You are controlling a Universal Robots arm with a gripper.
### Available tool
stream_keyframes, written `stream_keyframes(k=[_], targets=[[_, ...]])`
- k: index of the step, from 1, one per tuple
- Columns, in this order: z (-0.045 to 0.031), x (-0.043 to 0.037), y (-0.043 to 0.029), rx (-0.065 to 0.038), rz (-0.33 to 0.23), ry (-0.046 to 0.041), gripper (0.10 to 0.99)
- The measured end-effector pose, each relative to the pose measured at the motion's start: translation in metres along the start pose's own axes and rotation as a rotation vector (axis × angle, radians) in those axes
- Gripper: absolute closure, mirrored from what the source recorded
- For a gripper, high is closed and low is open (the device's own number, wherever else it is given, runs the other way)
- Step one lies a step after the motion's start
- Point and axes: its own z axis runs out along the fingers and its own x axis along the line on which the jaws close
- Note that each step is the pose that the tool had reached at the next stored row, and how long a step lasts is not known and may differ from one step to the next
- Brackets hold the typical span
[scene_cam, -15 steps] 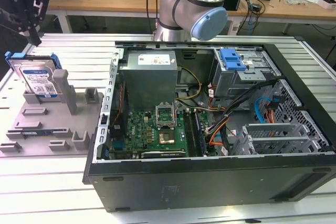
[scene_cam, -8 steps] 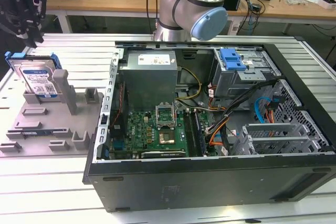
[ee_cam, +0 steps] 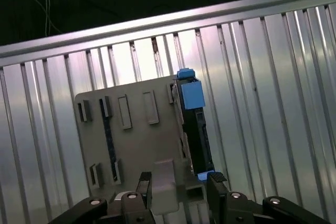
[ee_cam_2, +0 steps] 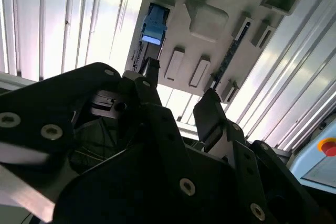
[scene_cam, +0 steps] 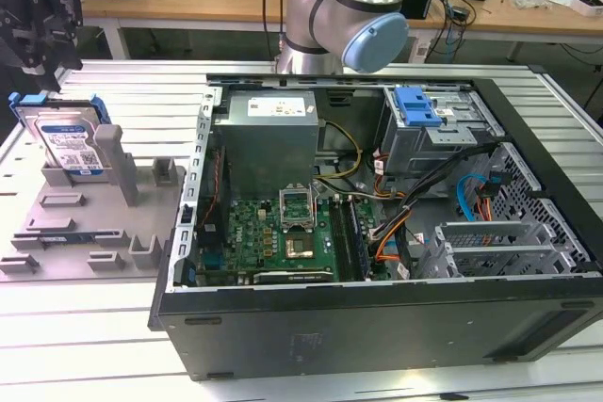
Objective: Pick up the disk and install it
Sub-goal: 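Pick up the disk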
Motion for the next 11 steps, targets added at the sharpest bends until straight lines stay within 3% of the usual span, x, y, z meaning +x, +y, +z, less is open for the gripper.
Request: stream_keyframes(k=[8, 10, 11], targets=[[0.0, -0.0012, 0.0001, 0.0, -0.003, 0.0004, 0.545], [0.0, -0.0018, 0.0002, 0.002, -0.023, 0.001, 0.545], [0.0, -0.0018, 0.0002, 0.003, -0.059, 0.0024, 0.545]])
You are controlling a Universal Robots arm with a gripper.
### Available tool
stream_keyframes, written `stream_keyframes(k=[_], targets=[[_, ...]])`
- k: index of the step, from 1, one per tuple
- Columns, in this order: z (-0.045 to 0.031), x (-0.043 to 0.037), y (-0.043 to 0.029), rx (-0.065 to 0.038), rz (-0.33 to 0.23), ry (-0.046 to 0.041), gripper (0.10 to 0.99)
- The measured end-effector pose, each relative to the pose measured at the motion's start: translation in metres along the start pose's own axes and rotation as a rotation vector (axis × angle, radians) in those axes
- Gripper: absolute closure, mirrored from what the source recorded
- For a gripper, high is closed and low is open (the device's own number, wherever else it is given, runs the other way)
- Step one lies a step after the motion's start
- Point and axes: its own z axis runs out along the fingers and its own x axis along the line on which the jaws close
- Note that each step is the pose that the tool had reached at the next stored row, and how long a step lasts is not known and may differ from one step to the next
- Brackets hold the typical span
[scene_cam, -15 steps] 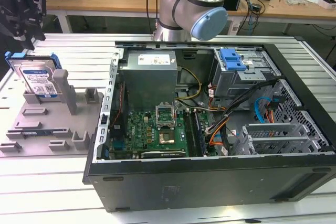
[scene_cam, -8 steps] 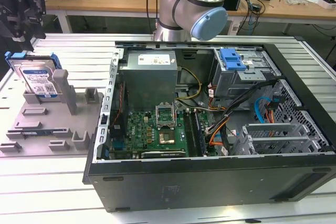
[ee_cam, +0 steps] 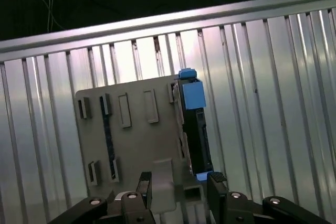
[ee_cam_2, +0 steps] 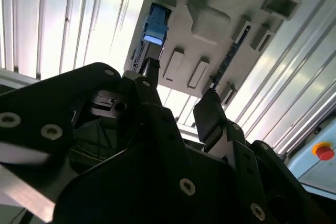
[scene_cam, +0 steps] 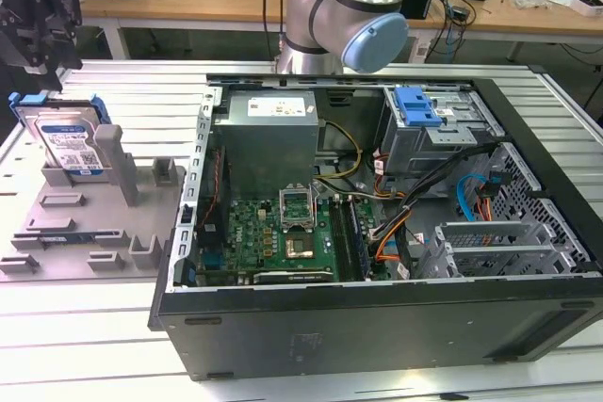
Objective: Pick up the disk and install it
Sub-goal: 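Pick up the disk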
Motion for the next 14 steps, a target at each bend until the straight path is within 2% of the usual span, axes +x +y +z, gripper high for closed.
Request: stream_keyframes(k=[4, 9, 14], targets=[[0.0006, -0.0011, 0.0002, 0.002, -0.078, 0.0023, 0.545], [0.0019, -0.0056, 0.0015, 0.025, -0.098, 0.001, 0.545], [0.0041, -0.0093, 0.0091, 0.026, -0.108, 0.0011, 0.545]])
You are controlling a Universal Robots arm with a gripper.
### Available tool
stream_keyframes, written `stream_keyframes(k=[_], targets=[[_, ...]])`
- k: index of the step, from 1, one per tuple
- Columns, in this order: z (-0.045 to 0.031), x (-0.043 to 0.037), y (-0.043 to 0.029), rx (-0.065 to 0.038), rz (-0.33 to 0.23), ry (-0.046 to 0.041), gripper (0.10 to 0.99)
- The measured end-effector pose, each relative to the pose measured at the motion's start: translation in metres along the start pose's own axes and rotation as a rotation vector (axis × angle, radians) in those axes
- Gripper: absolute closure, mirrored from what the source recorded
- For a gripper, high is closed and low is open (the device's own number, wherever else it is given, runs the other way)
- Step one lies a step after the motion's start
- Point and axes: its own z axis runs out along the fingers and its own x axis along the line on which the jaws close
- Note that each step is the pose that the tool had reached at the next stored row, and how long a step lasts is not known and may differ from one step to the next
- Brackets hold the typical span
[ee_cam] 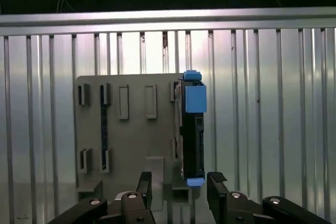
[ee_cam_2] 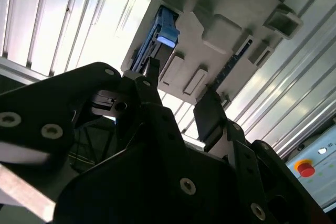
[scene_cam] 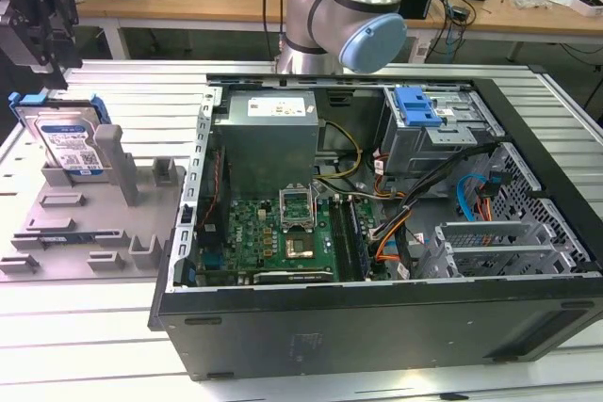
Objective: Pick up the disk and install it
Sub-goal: 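Pick up the disk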
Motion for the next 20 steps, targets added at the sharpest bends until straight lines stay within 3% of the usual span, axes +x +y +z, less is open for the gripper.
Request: stream_keyframes(k=[7, 14, 16, 20], targets=[[0.0011, -0.0152, 0.0113, 0.0, -0.023, 0.0004, 0.545], [0.0044, -0.0148, 0.041, 0.0, -0.031, 0.0005, 0.545], [0.0049, -0.0148, 0.0451, 0.0, -0.031, 0.0005, 0.545], [0.0057, -0.0147, 0.0462, 0.0, -0.031, 0.0006, 0.545]])
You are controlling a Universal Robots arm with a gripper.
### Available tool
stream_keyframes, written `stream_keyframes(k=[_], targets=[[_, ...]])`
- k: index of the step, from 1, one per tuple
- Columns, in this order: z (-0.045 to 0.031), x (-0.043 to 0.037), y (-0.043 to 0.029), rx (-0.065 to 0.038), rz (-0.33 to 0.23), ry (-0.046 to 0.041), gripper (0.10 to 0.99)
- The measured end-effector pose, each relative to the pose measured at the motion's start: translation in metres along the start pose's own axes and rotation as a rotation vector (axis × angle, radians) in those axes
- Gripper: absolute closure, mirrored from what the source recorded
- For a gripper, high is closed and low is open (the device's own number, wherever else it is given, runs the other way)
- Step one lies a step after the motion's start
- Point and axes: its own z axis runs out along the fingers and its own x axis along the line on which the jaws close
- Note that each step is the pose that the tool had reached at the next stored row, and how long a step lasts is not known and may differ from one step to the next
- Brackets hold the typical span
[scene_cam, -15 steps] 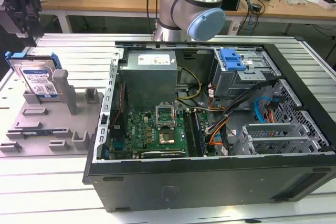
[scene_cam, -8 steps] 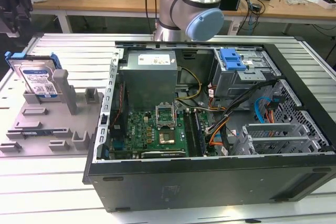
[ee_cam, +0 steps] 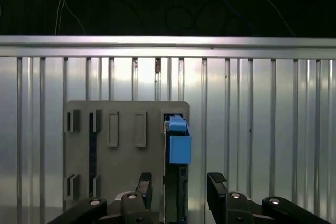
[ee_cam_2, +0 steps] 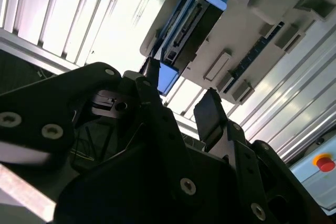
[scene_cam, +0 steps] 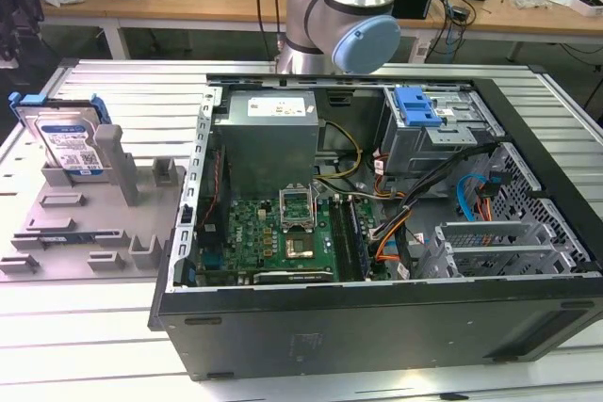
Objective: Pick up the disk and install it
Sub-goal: 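Pick up the disk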
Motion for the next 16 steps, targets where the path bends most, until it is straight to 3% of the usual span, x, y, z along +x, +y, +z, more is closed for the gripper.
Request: stream_keyframes(k=[16], targets=[[0.0106, -0.0002, 0.0068, 0.0, 0.005, -0.0001, 0.545]])
